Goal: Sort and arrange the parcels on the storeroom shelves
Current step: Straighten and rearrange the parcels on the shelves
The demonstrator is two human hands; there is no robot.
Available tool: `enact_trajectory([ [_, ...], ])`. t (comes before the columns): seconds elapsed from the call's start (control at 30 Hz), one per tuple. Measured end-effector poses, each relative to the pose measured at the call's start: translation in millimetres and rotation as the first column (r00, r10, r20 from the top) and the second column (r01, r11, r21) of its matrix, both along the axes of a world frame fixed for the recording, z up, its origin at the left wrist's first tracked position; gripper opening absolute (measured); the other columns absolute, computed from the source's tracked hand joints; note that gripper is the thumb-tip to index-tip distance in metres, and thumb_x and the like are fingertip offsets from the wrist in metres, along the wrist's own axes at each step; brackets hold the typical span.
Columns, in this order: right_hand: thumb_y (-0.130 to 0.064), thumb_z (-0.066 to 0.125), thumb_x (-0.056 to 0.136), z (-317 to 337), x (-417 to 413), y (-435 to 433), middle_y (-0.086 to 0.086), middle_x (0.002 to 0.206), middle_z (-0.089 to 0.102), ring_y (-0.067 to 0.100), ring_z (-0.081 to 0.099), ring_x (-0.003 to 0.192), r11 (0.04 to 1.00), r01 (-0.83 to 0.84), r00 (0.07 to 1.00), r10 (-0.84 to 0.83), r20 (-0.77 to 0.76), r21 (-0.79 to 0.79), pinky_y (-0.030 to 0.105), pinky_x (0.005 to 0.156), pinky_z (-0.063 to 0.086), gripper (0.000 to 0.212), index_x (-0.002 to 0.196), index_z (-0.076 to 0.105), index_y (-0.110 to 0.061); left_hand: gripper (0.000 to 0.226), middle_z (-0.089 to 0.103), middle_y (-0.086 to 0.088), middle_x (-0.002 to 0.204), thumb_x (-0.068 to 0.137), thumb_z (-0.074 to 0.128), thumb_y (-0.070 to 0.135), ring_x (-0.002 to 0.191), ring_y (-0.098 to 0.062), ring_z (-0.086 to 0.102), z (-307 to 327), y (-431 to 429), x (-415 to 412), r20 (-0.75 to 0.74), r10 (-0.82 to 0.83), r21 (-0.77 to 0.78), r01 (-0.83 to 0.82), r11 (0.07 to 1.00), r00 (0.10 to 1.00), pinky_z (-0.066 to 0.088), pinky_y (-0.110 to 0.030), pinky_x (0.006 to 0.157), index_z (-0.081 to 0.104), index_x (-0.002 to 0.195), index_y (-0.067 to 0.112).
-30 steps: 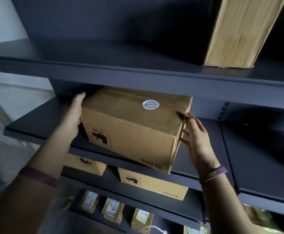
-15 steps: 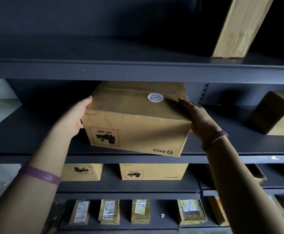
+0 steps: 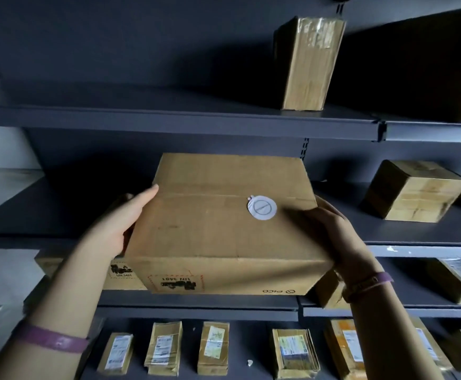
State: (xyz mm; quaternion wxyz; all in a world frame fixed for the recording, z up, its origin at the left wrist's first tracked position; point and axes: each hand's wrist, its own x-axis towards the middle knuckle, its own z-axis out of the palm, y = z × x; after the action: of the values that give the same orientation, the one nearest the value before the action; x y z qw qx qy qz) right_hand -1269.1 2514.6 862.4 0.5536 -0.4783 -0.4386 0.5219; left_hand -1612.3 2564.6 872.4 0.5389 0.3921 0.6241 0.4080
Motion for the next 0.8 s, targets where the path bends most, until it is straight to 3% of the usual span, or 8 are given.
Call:
enact_trajectory([
  [0.1,-0.016,0.055,0.091,-6.6,26.4,-34.9,0.008,0.111,0.072,0.022,0.069,0.094,0.999,-0.034,0.997,0.033,0.073,0.013,0.037,0.083,0.055,0.027,0.109,0.069,-0.029,0.102,0.056,-0.002,0.132,0.054,0.073,0.071,0.114,-0.024,0.055,-10.2,-37.4,25.6,-0.065,0.049,0.024,-0.048,0.999,0.997,0.046,-0.048,0.096,0.038,0.143,0.036],
  [0.17,-0.032,0.062,0.087,-9.7,39.5,-55.0,-0.006,0.103,0.075,0.012,0.072,0.091,0.999,-0.041,0.996,0.04,0.079,0.012,0.027,0.074,0.06,0.019,0.103,0.069,-0.039,0.099,0.051,0.001,0.138,0.053,0.072,0.066,0.117,-0.022,0.051,-14.7,-60.1,39.7,-0.105,0.072,0.095,-0.062,0.994,0.992,0.043,-0.047,0.097,0.038,0.142,0.04],
  [0.27,-0.04,0.064,0.078,-11.9,53.9,-78.4,-0.02,0.093,0.074,0.001,0.071,0.086,0.997,-0.056,0.993,0.051,0.108,0.043,0.014,0.062,0.055,0.035,0.112,0.061,-0.035,0.095,0.052,0.003,0.138,0.053,0.075,0.056,0.12,-0.021,0.051,-15.7,-88.7,53.0,-0.103,0.051,0.161,-0.034,0.986,0.993,0.04,-0.05,0.102,0.042,0.141,0.037],
  [0.37,-0.034,0.07,0.069,-12.4,65.5,-97.7,-0.017,0.084,0.072,0.003,0.068,0.082,0.993,-0.022,0.988,0.004,0.155,0.115,0.013,0.061,0.051,0.043,0.111,0.06,-0.031,0.094,0.056,0.003,0.133,0.05,0.079,0.053,0.12,-0.024,0.053,-12.7,-110.5,60.2,-0.101,0.051,0.208,-0.029,0.978,0.994,0.038,-0.051,0.104,0.048,0.136,0.033],
  [0.47,-0.027,0.086,0.065,-11.0,79.1,-114.1,-0.004,0.1,0.063,0.01,0.064,0.088,0.991,0.007,0.985,-0.031,0.169,0.136,0.019,0.065,0.049,0.067,0.123,0.053,-0.03,0.084,0.066,0.006,0.113,0.038,0.073,0.082,0.107,-0.021,0.061,4.5,-126.8,67.9,-0.044,0.064,0.238,-0.052,0.97,0.997,0.048,-0.044,0.09,0.063,0.109,0.037],
  [0.6,-0.029,0.079,0.06,-2.7,91.3,-130.5,-0.014,0.103,0.062,0.011,0.06,0.097,0.975,-0.027,0.974,-0.023,0.226,0.219,0.028,0.069,0.049,0.063,0.116,0.049,-0.038,0.119,0.06,0.0,0.113,0.035,0.042,0.103,0.11,-0.028,0.057,28.8,-136.8,77.5,-0.057,0.102,0.212,-0.088,0.973,0.993,0.042,-0.056,0.099,0.049,0.131,0.034],
  [0.67,-0.026,0.081,0.059,1.6,91.5,-134.7,-0.019,0.102,0.062,0.01,0.059,0.101,0.963,-0.044,0.972,-0.021,0.233,0.267,0.032,0.075,0.05,0.065,0.114,0.049,-0.037,0.102,0.063,0.002,0.113,0.045,0.044,0.099,0.108,-0.028,0.058,36.2,-143.7,83.3,-0.03,0.115,0.221,-0.105,0.969,0.993,0.043,-0.057,0.098,0.053,0.125,0.037],
  [0.8,-0.029,0.082,0.073,6.4,97.4,-140.4,-0.014,0.112,0.064,0.019,0.058,0.114,0.944,-0.067,0.98,0.002,0.199,0.322,0.035,0.084,0.052,0.055,0.118,0.051,-0.031,0.054,0.067,-0.002,0.118,0.072,0.065,0.058,0.11,-0.024,0.06,35.3,-158.2,90.9,0.108,0.058,0.309,-0.089,0.947,0.992,0.045,-0.053,0.097,0.059,0.119,0.034],
])
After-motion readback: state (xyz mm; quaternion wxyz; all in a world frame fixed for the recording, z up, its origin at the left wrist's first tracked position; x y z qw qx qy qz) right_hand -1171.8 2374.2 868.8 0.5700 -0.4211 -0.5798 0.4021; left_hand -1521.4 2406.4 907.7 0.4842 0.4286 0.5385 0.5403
